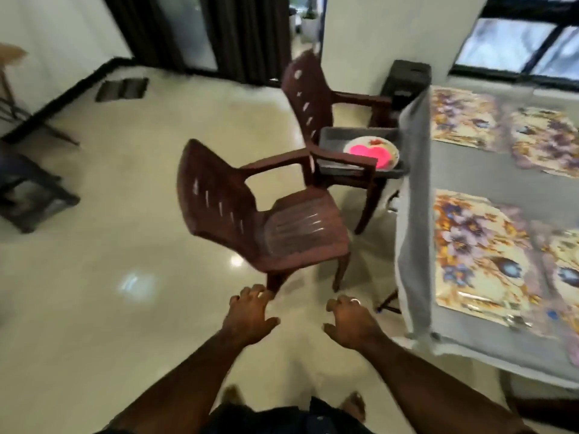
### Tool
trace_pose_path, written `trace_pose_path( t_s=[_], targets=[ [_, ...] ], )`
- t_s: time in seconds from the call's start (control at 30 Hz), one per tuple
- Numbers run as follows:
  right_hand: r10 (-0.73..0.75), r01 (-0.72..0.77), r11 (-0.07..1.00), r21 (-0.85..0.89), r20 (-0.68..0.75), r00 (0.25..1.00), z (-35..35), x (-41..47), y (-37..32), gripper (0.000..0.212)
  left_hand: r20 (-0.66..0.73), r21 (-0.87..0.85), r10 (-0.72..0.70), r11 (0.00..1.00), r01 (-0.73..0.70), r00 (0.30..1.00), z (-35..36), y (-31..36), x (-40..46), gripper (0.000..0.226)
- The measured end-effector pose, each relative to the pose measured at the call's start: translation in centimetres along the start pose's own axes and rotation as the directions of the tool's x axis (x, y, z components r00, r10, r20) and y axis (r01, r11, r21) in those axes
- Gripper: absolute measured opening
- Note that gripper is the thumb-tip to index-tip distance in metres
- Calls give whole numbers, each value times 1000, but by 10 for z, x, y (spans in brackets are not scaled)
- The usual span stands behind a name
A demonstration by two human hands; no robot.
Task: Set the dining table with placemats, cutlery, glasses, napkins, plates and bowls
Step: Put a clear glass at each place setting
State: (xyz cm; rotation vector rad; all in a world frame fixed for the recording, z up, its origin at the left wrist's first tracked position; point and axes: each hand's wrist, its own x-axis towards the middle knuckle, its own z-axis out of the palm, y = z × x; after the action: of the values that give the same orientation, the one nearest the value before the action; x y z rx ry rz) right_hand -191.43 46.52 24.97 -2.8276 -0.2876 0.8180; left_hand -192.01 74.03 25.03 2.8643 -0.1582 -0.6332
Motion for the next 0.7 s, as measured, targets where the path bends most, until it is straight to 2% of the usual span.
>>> trace_pose_path(
  t_s=[0.13,0.33,0.47,0.7],
  targets=[
    [-84,92,993,-72,113,990,17,36,-117,62,-10,-114,-162,981,160,987,16,-120,-50,75],
    [-196,230,965,-125,235,952,45,88,-295,66,36,-194,-370,908,370,928,22,-288,-114,75],
    [-256,297,943,-150,242,936,35,120,-378,69,47,-229,-423,877,422,905,-4,-363,-120,75],
    [-264,296,946,-128,222,939,5,228,-464,64,2,-266,-424,873,409,906,-67,-452,-44,75]
  ],
)
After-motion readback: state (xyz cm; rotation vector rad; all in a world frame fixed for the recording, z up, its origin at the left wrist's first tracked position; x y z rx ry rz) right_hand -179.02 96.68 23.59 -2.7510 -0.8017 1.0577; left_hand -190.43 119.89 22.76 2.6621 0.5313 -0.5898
